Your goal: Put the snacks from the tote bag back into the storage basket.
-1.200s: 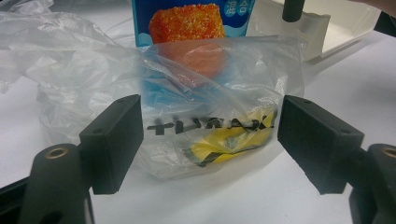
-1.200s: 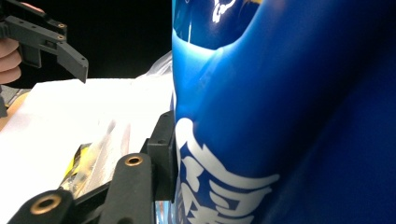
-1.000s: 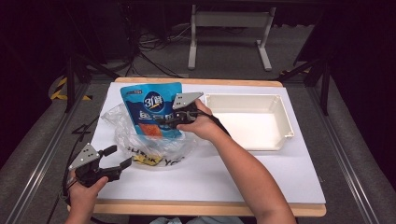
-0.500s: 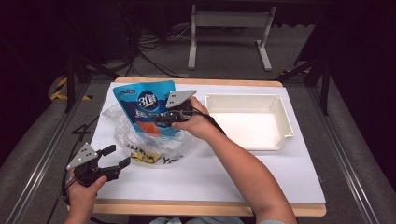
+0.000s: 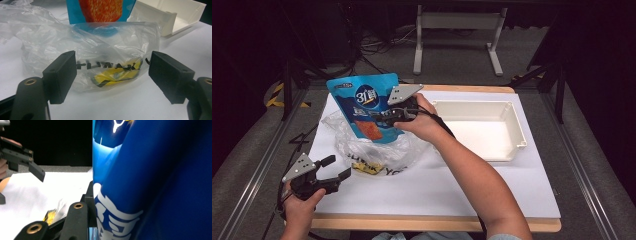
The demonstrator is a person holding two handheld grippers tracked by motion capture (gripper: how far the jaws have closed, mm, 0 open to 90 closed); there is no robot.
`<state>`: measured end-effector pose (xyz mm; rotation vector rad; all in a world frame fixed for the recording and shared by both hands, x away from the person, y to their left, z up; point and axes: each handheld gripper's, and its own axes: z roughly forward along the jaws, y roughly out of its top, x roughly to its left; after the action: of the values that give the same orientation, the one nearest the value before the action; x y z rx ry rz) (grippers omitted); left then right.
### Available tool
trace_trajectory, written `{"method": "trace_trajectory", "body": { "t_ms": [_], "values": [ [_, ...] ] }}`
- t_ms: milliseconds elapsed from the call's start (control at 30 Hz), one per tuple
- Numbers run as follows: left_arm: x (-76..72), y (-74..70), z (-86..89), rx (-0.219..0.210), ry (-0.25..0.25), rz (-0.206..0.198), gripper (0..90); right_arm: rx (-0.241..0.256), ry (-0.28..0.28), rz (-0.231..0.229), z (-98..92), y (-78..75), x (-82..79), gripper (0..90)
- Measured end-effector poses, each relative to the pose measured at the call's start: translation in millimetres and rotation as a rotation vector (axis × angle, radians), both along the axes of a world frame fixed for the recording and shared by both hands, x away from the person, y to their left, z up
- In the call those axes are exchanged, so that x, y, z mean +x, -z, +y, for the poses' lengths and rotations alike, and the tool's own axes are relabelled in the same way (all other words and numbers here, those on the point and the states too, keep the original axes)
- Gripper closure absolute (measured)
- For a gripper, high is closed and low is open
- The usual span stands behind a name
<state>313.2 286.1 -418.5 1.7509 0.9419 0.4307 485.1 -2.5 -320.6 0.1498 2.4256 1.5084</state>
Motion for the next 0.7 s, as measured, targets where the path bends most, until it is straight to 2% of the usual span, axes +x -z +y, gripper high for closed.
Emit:
{"method": "trace_trajectory", "body": {
  "t_ms": [233,433,700],
  "values": [
    [0.3,0.3,-0.1,0.001,-0.001,0.002,23.2,0.017,0.003,-0.001,-5.6,-21.6,-3.8,62.4],
    [0.3,0.4,-0.2,0.001,-0.003,0.001,23.2,0.049,0.001,0.04,-11.6,-39.7,-8.9,62.3],
    [0.3,0.4,-0.4,0.002,-0.001,0.001,23.3,0.06,0.012,0.034,-16.8,-56.9,-14.7,62.3]
  ]
}}
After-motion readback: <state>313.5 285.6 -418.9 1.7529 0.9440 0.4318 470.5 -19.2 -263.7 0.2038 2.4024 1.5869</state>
